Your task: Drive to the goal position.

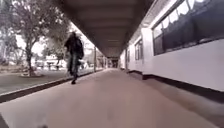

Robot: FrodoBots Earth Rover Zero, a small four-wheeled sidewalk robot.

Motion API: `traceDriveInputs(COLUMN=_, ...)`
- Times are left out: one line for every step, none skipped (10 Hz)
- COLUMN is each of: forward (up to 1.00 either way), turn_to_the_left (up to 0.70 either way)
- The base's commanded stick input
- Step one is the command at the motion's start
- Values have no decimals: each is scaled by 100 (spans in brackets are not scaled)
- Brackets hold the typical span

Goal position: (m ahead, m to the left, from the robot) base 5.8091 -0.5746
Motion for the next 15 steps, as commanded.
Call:
traceDriveInputs(forward=70, turn_to_the_left=0)
traceDriveInputs(forward=70, turn_to_the_left=0)
traceDriveInputs(forward=70, turn_to_the_left=0)
traceDriveInputs(forward=70, turn_to_the_left=0)
traceDriveInputs(forward=70, turn_to_the_left=0)
traceDriveInputs(forward=70, turn_to_the_left=0)
traceDriveInputs(forward=70, turn_to_the_left=0)
traceDriveInputs(forward=70, turn_to_the_left=0)
traceDriveInputs(forward=70, turn_to_the_left=0)
traceDriveInputs(forward=70, turn_to_the_left=0)
traceDriveInputs(forward=70, turn_to_the_left=0)
traceDriveInputs(forward=70, turn_to_the_left=0)
traceDriveInputs(forward=70, turn_to_the_left=0)
traceDriveInputs(forward=70, turn_to_the_left=0)
traceDriveInputs(forward=70, turn_to_the_left=0)
